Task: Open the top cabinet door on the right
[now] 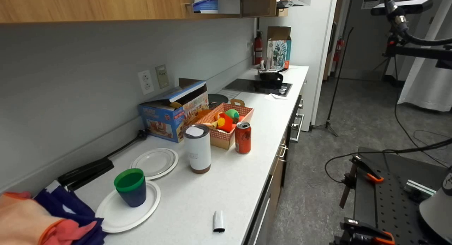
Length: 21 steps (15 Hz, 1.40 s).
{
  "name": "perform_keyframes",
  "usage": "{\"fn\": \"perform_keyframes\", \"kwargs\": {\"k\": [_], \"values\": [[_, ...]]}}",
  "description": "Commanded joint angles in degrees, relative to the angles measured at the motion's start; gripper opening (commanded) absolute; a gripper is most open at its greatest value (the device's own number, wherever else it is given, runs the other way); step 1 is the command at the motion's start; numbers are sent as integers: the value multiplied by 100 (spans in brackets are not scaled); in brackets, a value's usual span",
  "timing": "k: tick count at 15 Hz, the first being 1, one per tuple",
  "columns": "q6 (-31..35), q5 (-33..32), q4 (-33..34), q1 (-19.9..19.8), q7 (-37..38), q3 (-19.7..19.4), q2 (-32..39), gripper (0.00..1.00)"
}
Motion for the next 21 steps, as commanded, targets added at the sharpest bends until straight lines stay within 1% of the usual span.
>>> {"fn": "perform_keyframes", "kwargs": {"k": [1, 3, 9, 15, 18, 21], "values": [[-51, -487, 84, -94, 313, -38, 70, 100], [-247, -738, 21, -119, 441, -47, 0, 100], [-1407, -1332, -89, -126, 718, -44, -343, 100], [-2375, -2133, -157, -212, 1011, -329, -745, 100], [-2670, -2507, -146, -229, 1079, -498, -811, 100], [-2755, -2727, -166, -184, 1185, -668, -824, 100]]}}
